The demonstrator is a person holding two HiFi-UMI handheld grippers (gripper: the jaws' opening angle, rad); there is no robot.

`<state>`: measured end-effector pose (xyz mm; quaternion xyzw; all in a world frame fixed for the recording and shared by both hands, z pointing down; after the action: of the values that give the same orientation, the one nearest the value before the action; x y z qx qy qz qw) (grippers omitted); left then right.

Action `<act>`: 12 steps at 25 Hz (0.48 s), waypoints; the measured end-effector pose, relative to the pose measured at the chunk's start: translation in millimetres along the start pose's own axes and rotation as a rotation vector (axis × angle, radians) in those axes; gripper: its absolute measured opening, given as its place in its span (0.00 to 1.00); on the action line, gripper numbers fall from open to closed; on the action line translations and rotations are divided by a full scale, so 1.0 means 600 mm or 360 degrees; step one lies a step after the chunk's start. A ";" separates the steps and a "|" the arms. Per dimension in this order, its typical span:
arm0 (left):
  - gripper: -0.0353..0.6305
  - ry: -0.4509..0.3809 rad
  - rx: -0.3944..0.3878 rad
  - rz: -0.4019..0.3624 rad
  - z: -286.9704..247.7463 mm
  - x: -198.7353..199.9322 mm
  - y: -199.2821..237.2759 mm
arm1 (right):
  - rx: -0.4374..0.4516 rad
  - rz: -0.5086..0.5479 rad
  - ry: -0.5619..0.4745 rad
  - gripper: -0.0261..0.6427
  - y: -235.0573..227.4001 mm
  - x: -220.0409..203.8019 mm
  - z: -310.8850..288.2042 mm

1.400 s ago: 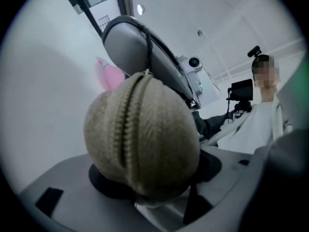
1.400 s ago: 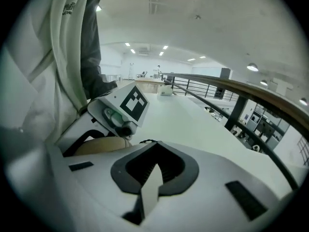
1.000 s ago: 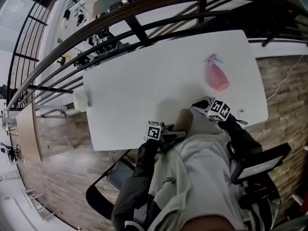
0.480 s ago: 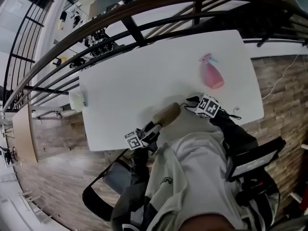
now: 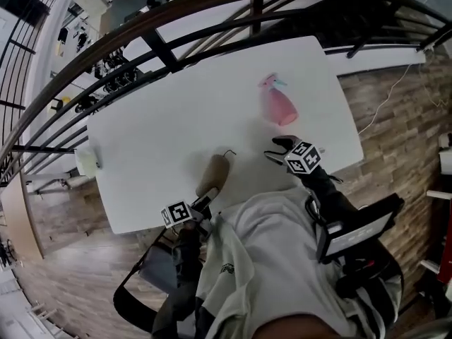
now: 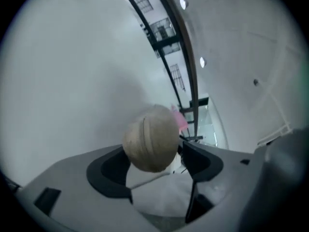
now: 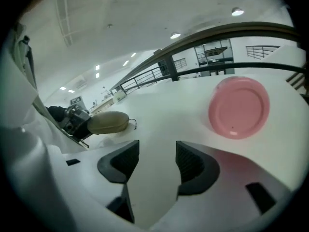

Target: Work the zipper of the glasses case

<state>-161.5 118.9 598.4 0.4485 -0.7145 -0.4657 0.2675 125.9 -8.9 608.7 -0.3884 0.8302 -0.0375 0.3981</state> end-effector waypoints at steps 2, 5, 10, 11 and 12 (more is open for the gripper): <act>0.57 0.0318 0.0301 -0.0189 -0.010 -0.019 -0.010 | -0.0110 -0.0066 0.0013 0.38 0.009 -0.002 0.011; 0.57 0.0549 0.0873 -0.0778 -0.019 -0.018 -0.010 | -0.0194 -0.0126 0.0009 0.38 0.021 0.000 0.026; 0.56 0.0096 0.0670 -0.0737 -0.002 -0.016 -0.019 | -0.0056 -0.0200 -0.0039 0.38 0.051 -0.002 0.021; 0.52 -0.0029 0.0518 -0.0643 0.008 -0.017 -0.024 | 0.0002 -0.0254 -0.0080 0.38 0.058 -0.002 0.023; 0.47 -0.0152 0.0351 -0.0550 0.019 -0.014 -0.032 | 0.0057 -0.0313 -0.0130 0.38 0.065 0.000 0.025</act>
<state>-159.1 128.2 576.4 0.5684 -0.6854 -0.4443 0.0987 112.3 21.8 584.2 -0.4621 0.7704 -0.0754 0.4328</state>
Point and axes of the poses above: the fingertips, and each gripper's own axes: z backward along the fingers, y to its left, x out of its top, the point moved 5 cm from there along z, backward along the fingers, and after that the axes turned 4 degrees about y, right-handed, at the moved point
